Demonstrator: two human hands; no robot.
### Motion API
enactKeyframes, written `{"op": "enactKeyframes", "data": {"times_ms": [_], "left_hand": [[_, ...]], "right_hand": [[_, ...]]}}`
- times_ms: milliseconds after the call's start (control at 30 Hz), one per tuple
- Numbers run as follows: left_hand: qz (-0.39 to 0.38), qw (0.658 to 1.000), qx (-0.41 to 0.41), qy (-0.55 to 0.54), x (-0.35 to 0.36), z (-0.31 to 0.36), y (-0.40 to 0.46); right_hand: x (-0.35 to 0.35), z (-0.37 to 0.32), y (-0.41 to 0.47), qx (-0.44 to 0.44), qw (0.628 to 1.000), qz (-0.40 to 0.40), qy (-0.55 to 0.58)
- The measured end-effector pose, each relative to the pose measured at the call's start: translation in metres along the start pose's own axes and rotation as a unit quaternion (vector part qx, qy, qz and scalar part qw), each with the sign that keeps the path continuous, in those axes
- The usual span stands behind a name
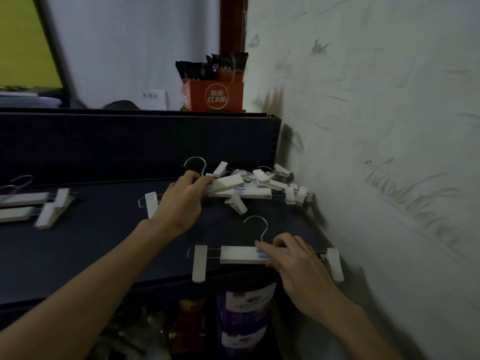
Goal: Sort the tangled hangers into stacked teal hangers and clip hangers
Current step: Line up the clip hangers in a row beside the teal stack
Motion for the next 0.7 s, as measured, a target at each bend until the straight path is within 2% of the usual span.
{"op": "enactKeyframes", "data": {"times_ms": [267, 467, 700], "left_hand": [[0.000, 0.999, -0.034, 0.023, -0.030, -0.021, -0.060], [0.013, 0.993, -0.113, 0.030, -0.077, -0.097, -0.135], [0.004, 0.982, -0.177, 0.059, -0.137, -0.187, -0.232]], "right_hand": [[-0.008, -0.042, 0.004, -0.034, 0.999, 0.024, 0.002], [0.016, -0.122, 0.036, -0.100, 0.995, 0.012, 0.022], [0.052, -0.240, 0.064, -0.136, 0.990, 0.006, 0.043]]}}
Point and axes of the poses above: each hand's wrist, its own y-axis towards the middle knuckle, its own x-axis out of the palm, z = x × y, the point moved 1 cm from there along y, towards the middle knuckle, and after that the axes turned 8 degrees about -z, right-handed, at the moved point
